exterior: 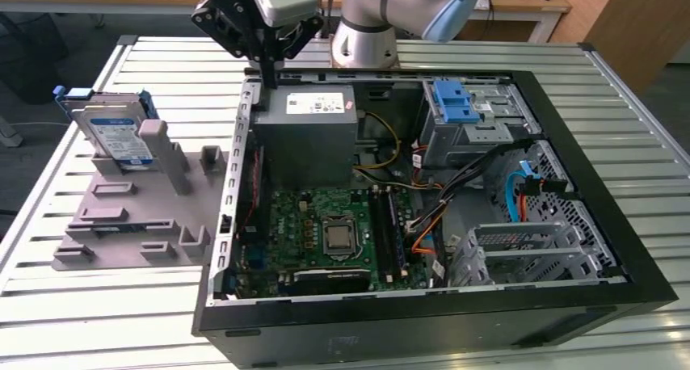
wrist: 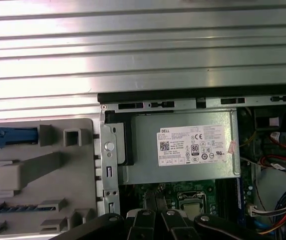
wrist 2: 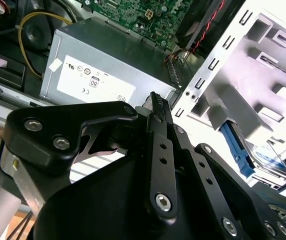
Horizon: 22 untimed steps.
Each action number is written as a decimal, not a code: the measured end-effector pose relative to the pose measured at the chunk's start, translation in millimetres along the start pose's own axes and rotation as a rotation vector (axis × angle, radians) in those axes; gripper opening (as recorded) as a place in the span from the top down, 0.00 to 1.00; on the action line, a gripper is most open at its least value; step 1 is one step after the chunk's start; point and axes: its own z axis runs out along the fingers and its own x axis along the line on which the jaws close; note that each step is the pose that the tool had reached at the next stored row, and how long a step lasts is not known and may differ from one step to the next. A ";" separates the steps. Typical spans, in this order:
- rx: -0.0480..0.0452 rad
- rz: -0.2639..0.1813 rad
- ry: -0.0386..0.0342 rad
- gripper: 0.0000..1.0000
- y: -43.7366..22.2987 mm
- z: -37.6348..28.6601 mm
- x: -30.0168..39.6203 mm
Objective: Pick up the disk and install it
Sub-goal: 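Reach for the disk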
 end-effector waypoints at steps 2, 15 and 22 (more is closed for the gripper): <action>0.0000 0.000 0.0000 0.89 -0.1 0.1 1.7; 0.0000 0.000 0.0002 0.89 -0.7 0.5 12.8; 0.0001 0.000 0.0007 0.89 -0.8 0.8 18.6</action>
